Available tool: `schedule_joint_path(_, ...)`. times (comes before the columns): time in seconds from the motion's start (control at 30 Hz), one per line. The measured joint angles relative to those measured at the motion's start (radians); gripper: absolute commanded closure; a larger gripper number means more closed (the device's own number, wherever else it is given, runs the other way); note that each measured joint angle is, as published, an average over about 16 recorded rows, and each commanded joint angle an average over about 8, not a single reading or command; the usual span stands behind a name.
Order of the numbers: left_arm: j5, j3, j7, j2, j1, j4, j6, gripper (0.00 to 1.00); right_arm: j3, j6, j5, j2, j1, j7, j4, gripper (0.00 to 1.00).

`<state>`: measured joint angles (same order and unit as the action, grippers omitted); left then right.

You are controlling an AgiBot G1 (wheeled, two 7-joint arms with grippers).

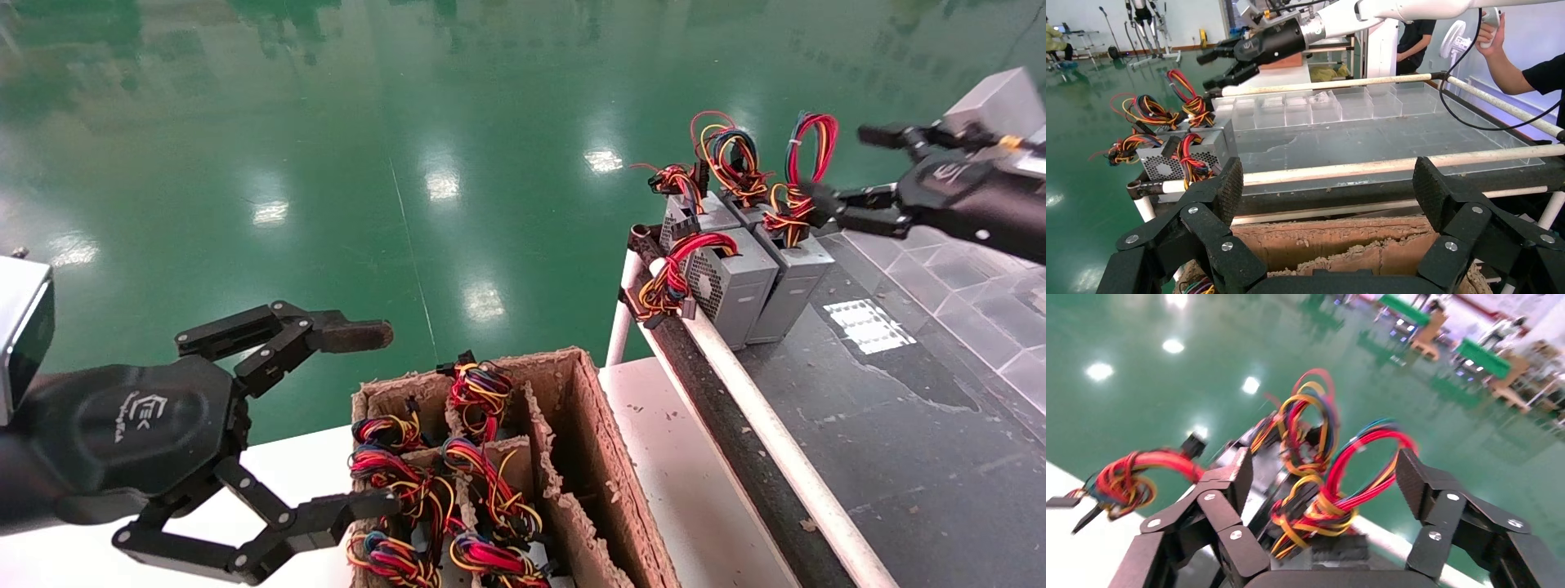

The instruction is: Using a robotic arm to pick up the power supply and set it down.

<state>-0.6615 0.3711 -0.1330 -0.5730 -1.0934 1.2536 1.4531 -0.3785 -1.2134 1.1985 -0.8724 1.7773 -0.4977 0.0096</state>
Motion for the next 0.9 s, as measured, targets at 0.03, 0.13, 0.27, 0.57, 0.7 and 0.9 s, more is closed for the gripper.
schedule_joint_path(0.03,0.0,0.0,0.0,0.0,0.0,0.0,0.0,0.0,0.006,-0.005,-0.009,0.003,-0.002,-0.001,-0.002,0.0)
schedule_joint_path(0.13,0.0,0.0,0.0,0.0,0.0,0.0,0.0,0.0,0.027,-0.027,-0.04,0.011,-0.009,0.001,-0.006,0.0)
schedule_joint_path(0.27,0.0,0.0,0.0,0.0,0.0,0.0,0.0,0.0,0.051,-0.061,-0.079,0.022,-0.024,0.018,0.005,0.0)
schedule_joint_path(0.57,0.0,0.0,0.0,0.0,0.0,0.0,0.0,0.0,0.076,-0.116,-0.146,0.05,-0.092,0.1,0.114,0.0)
schedule_joint_path(0.7,0.0,0.0,0.0,0.0,0.0,0.0,0.0,0.0,0.078,-0.128,-0.169,0.066,-0.136,0.143,0.198,0.0)
schedule_joint_path(0.9,0.0,0.0,0.0,0.0,0.0,0.0,0.0,0.0,0.081,-0.147,-0.206,0.089,-0.205,0.208,0.328,0.0)
